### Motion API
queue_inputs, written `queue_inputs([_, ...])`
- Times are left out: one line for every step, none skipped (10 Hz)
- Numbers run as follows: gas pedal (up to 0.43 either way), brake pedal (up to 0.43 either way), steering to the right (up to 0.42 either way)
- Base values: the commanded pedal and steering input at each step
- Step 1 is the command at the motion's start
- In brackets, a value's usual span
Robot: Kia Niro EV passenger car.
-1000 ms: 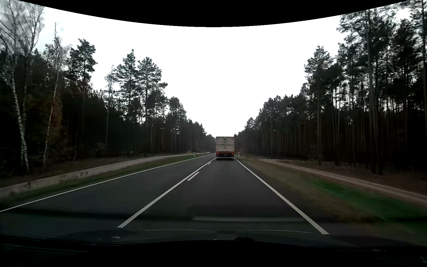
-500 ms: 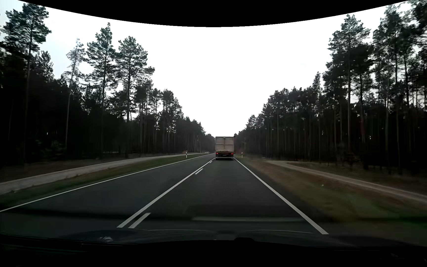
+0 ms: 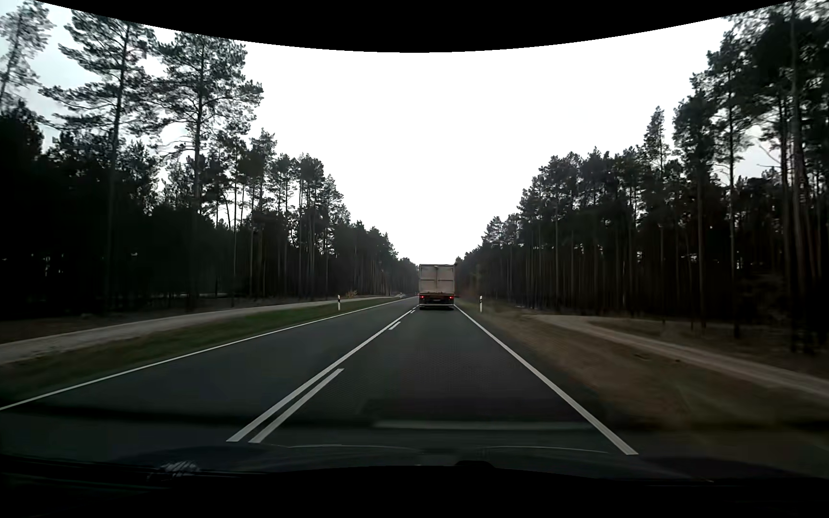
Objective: Follow the waypoints while adhering to traffic rules and regulations
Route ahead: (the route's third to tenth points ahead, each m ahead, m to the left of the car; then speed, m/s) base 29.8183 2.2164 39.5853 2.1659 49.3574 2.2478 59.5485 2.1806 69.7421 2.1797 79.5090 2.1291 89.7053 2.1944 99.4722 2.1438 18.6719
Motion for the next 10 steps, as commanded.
queue_inputs([0.177,0.0,0.001])
queue_inputs([0.177,0.0,0.002])
queue_inputs([0.177,0.0,0.002])
queue_inputs([0.177,0.0,0.002])
queue_inputs([0.177,0.0,0.003])
queue_inputs([0.169,0.0,0.003])
queue_inputs([0.169,0.0,0.003])
queue_inputs([0.169,0.0,0.003])
queue_inputs([0.169,0.0,0.003])
queue_inputs([0.169,0.0,0.003])
